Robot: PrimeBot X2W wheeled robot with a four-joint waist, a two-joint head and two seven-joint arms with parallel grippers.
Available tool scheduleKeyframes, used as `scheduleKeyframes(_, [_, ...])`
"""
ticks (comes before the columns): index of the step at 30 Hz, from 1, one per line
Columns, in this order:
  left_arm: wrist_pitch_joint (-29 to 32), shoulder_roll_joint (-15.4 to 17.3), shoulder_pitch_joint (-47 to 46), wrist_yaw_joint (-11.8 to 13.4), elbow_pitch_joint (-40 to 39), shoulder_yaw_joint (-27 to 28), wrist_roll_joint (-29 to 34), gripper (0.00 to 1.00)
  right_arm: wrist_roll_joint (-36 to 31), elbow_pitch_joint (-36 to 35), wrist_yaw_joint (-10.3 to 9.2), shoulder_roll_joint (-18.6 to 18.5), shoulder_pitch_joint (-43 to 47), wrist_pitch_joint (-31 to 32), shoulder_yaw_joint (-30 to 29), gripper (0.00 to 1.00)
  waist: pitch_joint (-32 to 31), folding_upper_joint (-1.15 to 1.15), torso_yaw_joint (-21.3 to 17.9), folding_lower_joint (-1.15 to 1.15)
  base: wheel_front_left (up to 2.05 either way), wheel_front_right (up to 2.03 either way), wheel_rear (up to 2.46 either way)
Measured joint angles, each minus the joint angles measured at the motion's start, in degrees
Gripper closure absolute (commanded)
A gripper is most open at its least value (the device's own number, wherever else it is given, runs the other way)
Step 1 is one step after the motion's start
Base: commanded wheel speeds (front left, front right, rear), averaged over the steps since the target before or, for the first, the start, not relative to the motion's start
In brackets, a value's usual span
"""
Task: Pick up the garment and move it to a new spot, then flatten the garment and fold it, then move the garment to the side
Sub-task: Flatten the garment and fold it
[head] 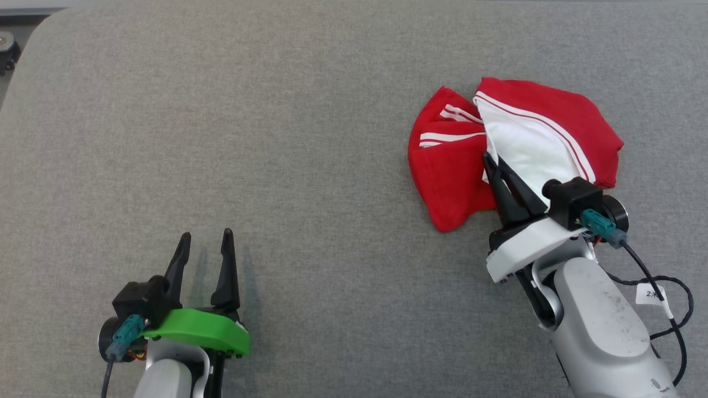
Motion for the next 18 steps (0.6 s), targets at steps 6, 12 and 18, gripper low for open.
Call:
scheduleKeyframes(6, [0.00, 0.00, 1.38, 0.00, 0.23, 0.23, 0.01, 0.00, 3.35, -9.02, -0.03, -0.02, -1.54, 0.05, 4.99, 1.00, -2.28, 0.00, -0.23, 0.00, 0.00, 0.00, 0.00])
scheduleKeyframes(12, [0.00, 0.01, 3.07, 0.00, 0.93, -0.19, -0.01, 0.00, 9.37, -15.19, -0.03, -0.08, -15.45, 0.04, 14.66, 1.00, -5.44, 0.00, -0.36, 0.00, 0.00, 0.00, 0.00])
scheduleKeyframes(18, [0.00, -0.04, 3.95, 0.00, 1.69, -1.25, -0.10, 0.00, 15.90, -14.85, 0.00, 0.09, -36.46, 0.04, 16.01, 1.00, -8.21, 0.00, 1.01, 0.00, 0.00, 0.00, 0.00])
